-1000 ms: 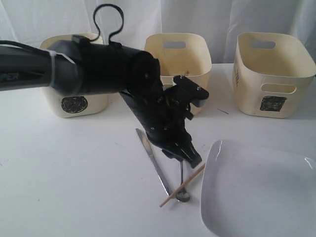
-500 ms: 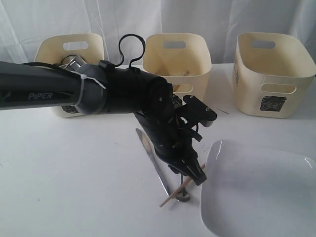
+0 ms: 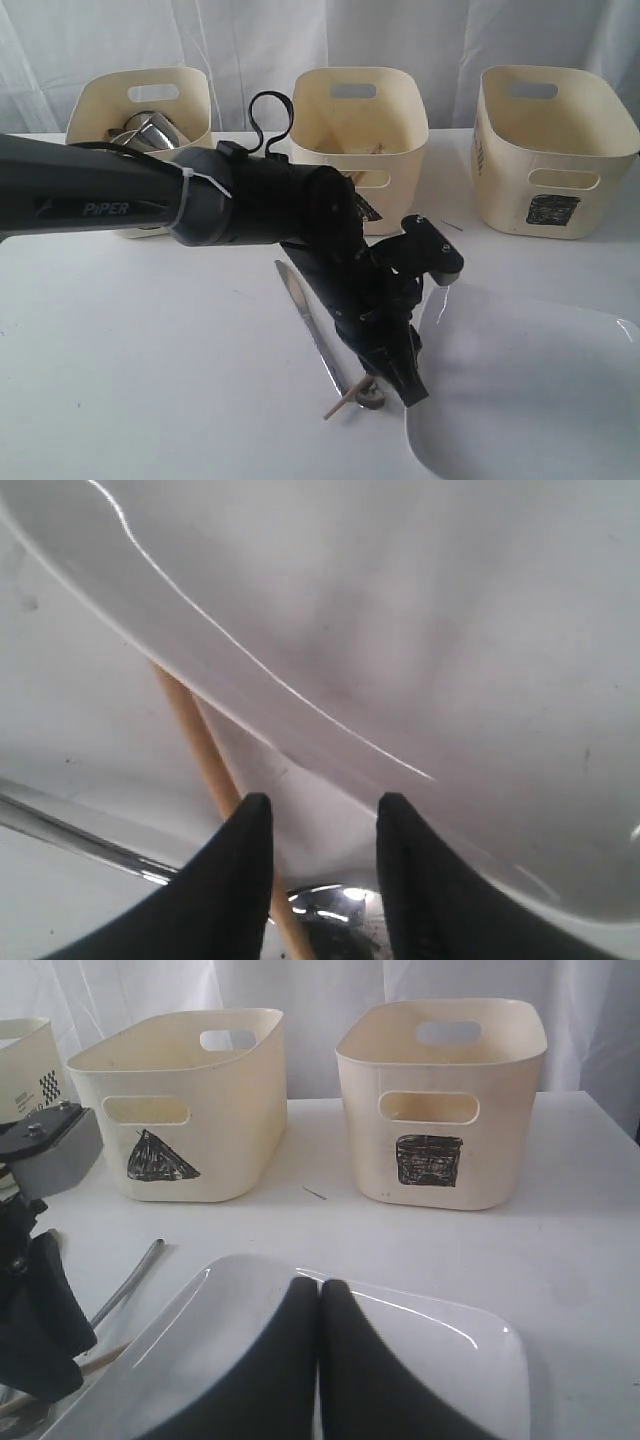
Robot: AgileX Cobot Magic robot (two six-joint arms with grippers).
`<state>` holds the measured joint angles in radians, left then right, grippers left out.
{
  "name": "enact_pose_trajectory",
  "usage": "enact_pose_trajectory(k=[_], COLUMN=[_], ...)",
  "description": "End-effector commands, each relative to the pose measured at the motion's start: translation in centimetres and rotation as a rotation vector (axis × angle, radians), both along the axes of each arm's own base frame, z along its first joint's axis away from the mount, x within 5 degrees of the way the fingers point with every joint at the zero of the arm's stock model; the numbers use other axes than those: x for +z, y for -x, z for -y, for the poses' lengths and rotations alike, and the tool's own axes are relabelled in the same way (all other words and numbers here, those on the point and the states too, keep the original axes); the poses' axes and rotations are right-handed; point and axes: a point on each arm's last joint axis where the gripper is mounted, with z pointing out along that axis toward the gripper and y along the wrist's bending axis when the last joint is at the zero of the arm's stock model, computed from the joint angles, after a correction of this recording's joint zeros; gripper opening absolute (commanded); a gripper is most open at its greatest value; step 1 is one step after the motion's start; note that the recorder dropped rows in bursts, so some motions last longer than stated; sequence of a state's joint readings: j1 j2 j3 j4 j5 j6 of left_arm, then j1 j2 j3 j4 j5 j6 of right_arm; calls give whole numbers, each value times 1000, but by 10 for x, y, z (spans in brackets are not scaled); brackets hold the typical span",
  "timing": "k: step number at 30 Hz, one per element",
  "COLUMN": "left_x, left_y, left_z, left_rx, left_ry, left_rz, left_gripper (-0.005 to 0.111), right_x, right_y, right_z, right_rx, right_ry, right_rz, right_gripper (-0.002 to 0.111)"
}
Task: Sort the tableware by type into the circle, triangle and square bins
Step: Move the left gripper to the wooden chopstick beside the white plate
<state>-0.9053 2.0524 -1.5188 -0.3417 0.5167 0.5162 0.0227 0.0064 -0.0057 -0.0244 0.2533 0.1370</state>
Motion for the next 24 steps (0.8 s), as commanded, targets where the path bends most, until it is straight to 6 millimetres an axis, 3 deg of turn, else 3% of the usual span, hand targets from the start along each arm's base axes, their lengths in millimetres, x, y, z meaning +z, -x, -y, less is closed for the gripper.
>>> enact_pose_trajectory(k=[1, 6, 15, 24], left_x=[-1, -4, -1, -15], left_y=[6, 2, -4, -7], left_z=[-3, -9, -4, -1], left_rx=[-73, -145, -117, -109], left_ry=[-43, -124, -66, -71], left_rz=[-4, 71, 138, 140], left_gripper=[41, 41, 41, 41], right_x=[-1, -1, -1, -1], right_y=[0, 0, 0, 0], right_z=[0, 0, 0, 0], right_rx=[-4, -4, -4, -4], right_ry=[0, 0, 0, 0], right_rz=[8, 8, 8, 8], right_gripper=[0, 0, 0, 0])
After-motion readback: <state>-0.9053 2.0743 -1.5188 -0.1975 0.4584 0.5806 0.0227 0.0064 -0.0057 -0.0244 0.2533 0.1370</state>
